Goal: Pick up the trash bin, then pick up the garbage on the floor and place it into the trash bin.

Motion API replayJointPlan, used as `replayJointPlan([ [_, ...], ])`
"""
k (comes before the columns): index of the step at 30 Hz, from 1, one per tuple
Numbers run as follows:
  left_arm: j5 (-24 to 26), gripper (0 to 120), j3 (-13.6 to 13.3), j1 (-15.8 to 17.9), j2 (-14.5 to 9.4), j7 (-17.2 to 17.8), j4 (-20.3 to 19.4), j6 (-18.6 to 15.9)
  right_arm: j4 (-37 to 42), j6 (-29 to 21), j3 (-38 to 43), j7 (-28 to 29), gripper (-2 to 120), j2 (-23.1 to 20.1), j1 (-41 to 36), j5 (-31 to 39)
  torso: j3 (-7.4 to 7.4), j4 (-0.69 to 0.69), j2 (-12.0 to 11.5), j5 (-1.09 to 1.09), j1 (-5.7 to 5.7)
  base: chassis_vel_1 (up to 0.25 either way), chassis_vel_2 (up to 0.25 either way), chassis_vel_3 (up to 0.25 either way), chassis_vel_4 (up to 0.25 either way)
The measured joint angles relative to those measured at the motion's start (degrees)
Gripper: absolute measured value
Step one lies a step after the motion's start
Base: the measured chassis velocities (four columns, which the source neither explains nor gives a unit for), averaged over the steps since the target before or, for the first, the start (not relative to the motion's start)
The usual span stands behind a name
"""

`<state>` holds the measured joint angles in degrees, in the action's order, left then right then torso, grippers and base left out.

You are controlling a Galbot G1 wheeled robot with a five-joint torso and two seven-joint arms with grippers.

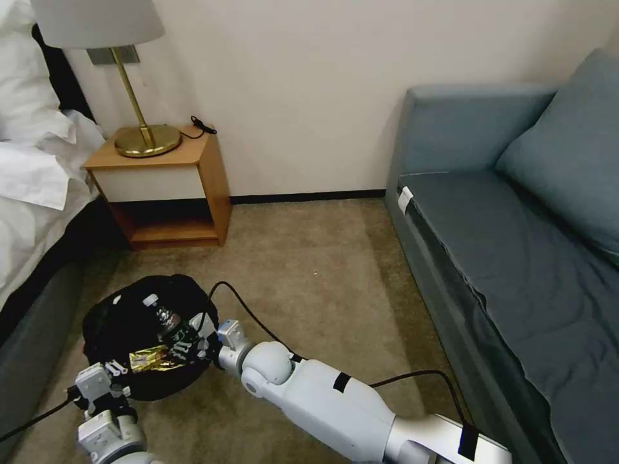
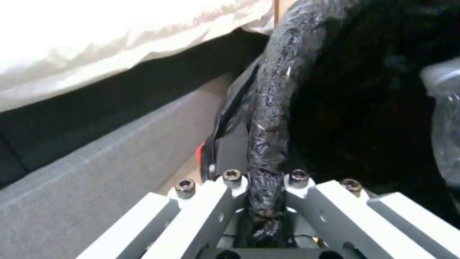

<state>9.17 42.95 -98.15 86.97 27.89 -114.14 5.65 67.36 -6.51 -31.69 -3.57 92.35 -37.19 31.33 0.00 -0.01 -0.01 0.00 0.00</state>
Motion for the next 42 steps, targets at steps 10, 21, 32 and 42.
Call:
replayJointPlan([
  [10,0.01,2,0.2,0.47,-0.4,-0.06,1.02,0.23,1.98,0.74,0.78,-0.02,100,-2.5,-0.53,-0.27,0.0,0.02,0.0,0.0,0.0,0.0,0.0,0.0,0.0],
  [21,0.73,2,0.55,1.54,-0.65,0.52,2.61,0.86,8.32,2.17,2.81,1.7,100,-5.86,-1.84,-0.14,0.0,0.01,0.0,0.01,0.0,0.0,0.0,0.0,0.0],
  [32,7.93,2,0.41,4.81,-1.79,1.54,2.31,-1.82,12.78,3.23,14.35,2.47,100,-12.63,-2.49,3.41,0.0,0.0,0.0,0.02,0.0,0.0,0.0,0.0,0.0],
  [42,33.54,2,1.51,10.45,-1.61,8.59,0.17,-8.93,11.26,3.88,20.87,2.27,100,-16.42,-4.23,3.2,0.0,0.0,0.0,0.02,0.0,0.0,0.0,0.0,0.0],
])
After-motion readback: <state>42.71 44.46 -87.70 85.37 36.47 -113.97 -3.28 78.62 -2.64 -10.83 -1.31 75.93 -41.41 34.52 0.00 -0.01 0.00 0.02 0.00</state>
